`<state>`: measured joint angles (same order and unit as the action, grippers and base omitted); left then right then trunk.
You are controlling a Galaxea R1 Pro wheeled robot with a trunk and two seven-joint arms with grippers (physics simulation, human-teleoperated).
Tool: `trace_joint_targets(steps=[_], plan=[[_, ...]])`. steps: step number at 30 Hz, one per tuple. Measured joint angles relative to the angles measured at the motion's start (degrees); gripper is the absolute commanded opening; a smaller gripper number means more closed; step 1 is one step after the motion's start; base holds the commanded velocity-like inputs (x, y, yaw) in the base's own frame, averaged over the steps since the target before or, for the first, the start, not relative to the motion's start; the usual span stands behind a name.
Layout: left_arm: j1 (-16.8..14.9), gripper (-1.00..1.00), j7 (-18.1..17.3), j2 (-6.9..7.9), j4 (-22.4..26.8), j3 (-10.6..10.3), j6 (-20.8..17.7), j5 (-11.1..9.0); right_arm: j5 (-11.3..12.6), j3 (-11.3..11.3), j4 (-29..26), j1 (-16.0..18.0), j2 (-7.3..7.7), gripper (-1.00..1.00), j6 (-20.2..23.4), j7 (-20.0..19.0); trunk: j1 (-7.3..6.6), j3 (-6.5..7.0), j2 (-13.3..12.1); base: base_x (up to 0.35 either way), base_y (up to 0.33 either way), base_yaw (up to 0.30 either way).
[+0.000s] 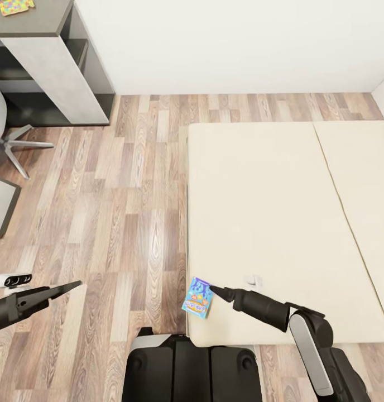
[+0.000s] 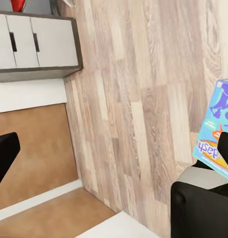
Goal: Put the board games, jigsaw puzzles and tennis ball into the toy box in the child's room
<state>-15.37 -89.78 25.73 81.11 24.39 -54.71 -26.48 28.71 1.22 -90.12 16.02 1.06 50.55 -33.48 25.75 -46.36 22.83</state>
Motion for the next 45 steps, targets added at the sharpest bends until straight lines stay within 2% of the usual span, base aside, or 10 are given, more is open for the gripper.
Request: trace_joint_targets(steps=[2,8,21,45], plan=[[0.0,1.0,0.0,-0.02,-0.02,0.19,0.0,0.03,-0.06,0.0,0.08,-0.05,0.55,1.0,-1.31,-1.04,0.0,0.04,0.0,0.0,0.0,0.0],[0.0,1.0,0.0,-0.19,-0.02,0.31,0.02,0.05,-0.13,-0.3,0.04,-0.2,1.02,1.0,-4.62,-1.96,0.0,0.08,0.0,0.0,0.0,0.0],[0.0,1.0,0.0,-0.21,-0.05,0.31,0.03,0.26,-0.31,-0.35,0.13,-0.37,1.14,1.0,-5.15,-2.11,0.0,0.26,0.0,0.0,0.0,0.0],[0.0,1.0,0.0,-0.09,-0.14,0.4,0.03,0.43,-0.62,-0.49,0.09,-1.17,1.06,1.0,-5.38,-2.19,0.0,2.45,0.0,0.0,0.0,0.0]])
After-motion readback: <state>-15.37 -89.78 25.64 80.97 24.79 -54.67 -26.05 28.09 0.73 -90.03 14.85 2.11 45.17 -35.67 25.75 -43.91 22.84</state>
